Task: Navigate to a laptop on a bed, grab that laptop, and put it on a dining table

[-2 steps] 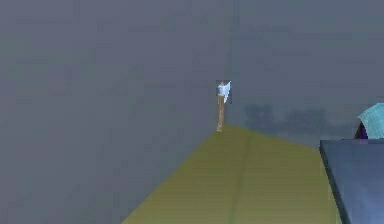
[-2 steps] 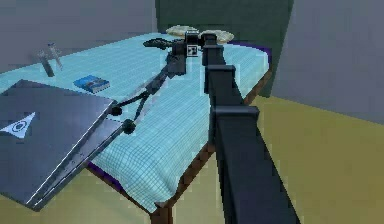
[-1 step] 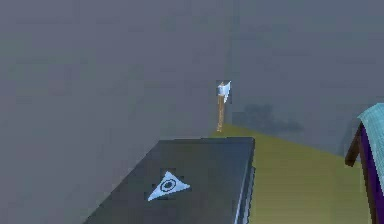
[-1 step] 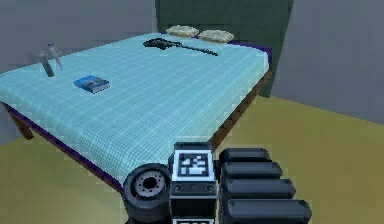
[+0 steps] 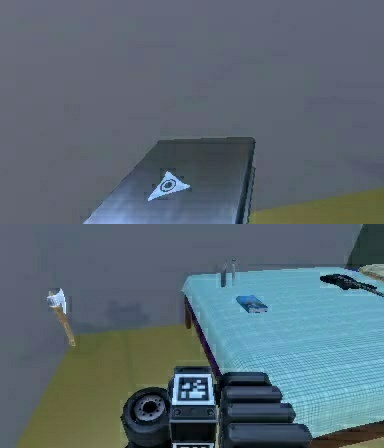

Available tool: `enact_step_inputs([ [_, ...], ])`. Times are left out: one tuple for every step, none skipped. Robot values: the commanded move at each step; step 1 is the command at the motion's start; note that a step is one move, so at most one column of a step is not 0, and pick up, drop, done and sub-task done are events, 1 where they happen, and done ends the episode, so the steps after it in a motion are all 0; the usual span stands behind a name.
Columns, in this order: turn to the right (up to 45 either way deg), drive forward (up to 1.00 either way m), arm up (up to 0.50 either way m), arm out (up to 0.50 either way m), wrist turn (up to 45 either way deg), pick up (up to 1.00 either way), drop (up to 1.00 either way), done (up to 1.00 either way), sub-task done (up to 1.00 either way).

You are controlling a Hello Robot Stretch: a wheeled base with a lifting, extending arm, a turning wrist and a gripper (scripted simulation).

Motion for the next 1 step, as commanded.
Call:
enact_step_inputs([
  [-45.0, 0.0, 0.0, 0.0, 0.0, 0.0, 0.0, 0.0, 0.0],
])
